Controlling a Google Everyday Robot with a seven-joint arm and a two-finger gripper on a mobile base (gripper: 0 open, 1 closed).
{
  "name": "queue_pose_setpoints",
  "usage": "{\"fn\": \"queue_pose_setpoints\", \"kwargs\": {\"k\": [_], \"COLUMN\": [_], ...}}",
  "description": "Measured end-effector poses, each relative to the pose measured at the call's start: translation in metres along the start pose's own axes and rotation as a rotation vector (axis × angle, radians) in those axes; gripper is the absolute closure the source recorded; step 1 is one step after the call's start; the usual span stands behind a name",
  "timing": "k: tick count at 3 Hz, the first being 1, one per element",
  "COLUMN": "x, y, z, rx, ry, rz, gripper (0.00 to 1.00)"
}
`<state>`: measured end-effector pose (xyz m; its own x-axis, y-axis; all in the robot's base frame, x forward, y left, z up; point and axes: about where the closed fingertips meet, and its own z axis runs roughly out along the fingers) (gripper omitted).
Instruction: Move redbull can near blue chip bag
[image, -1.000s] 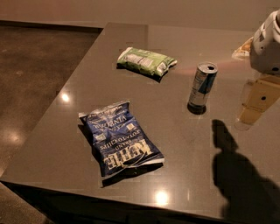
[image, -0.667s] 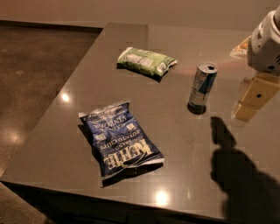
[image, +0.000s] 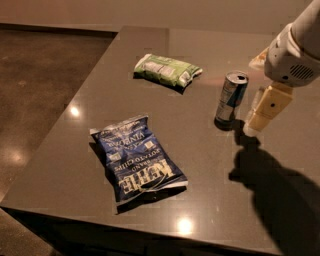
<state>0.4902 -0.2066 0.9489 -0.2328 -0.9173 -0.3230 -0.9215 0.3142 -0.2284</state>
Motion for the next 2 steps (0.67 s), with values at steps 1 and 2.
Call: {"fn": "queue_pose_setpoints", "kwargs": {"k": [1,2], "x": [-0.002,0.003], "y": [-0.022,-0.049], "z": [0.018,0.034], "rx": [0.008,0.011], "ry": [-0.039,-0.090], "rz": [0.030,0.094], "gripper": [0.00,0.00]}}
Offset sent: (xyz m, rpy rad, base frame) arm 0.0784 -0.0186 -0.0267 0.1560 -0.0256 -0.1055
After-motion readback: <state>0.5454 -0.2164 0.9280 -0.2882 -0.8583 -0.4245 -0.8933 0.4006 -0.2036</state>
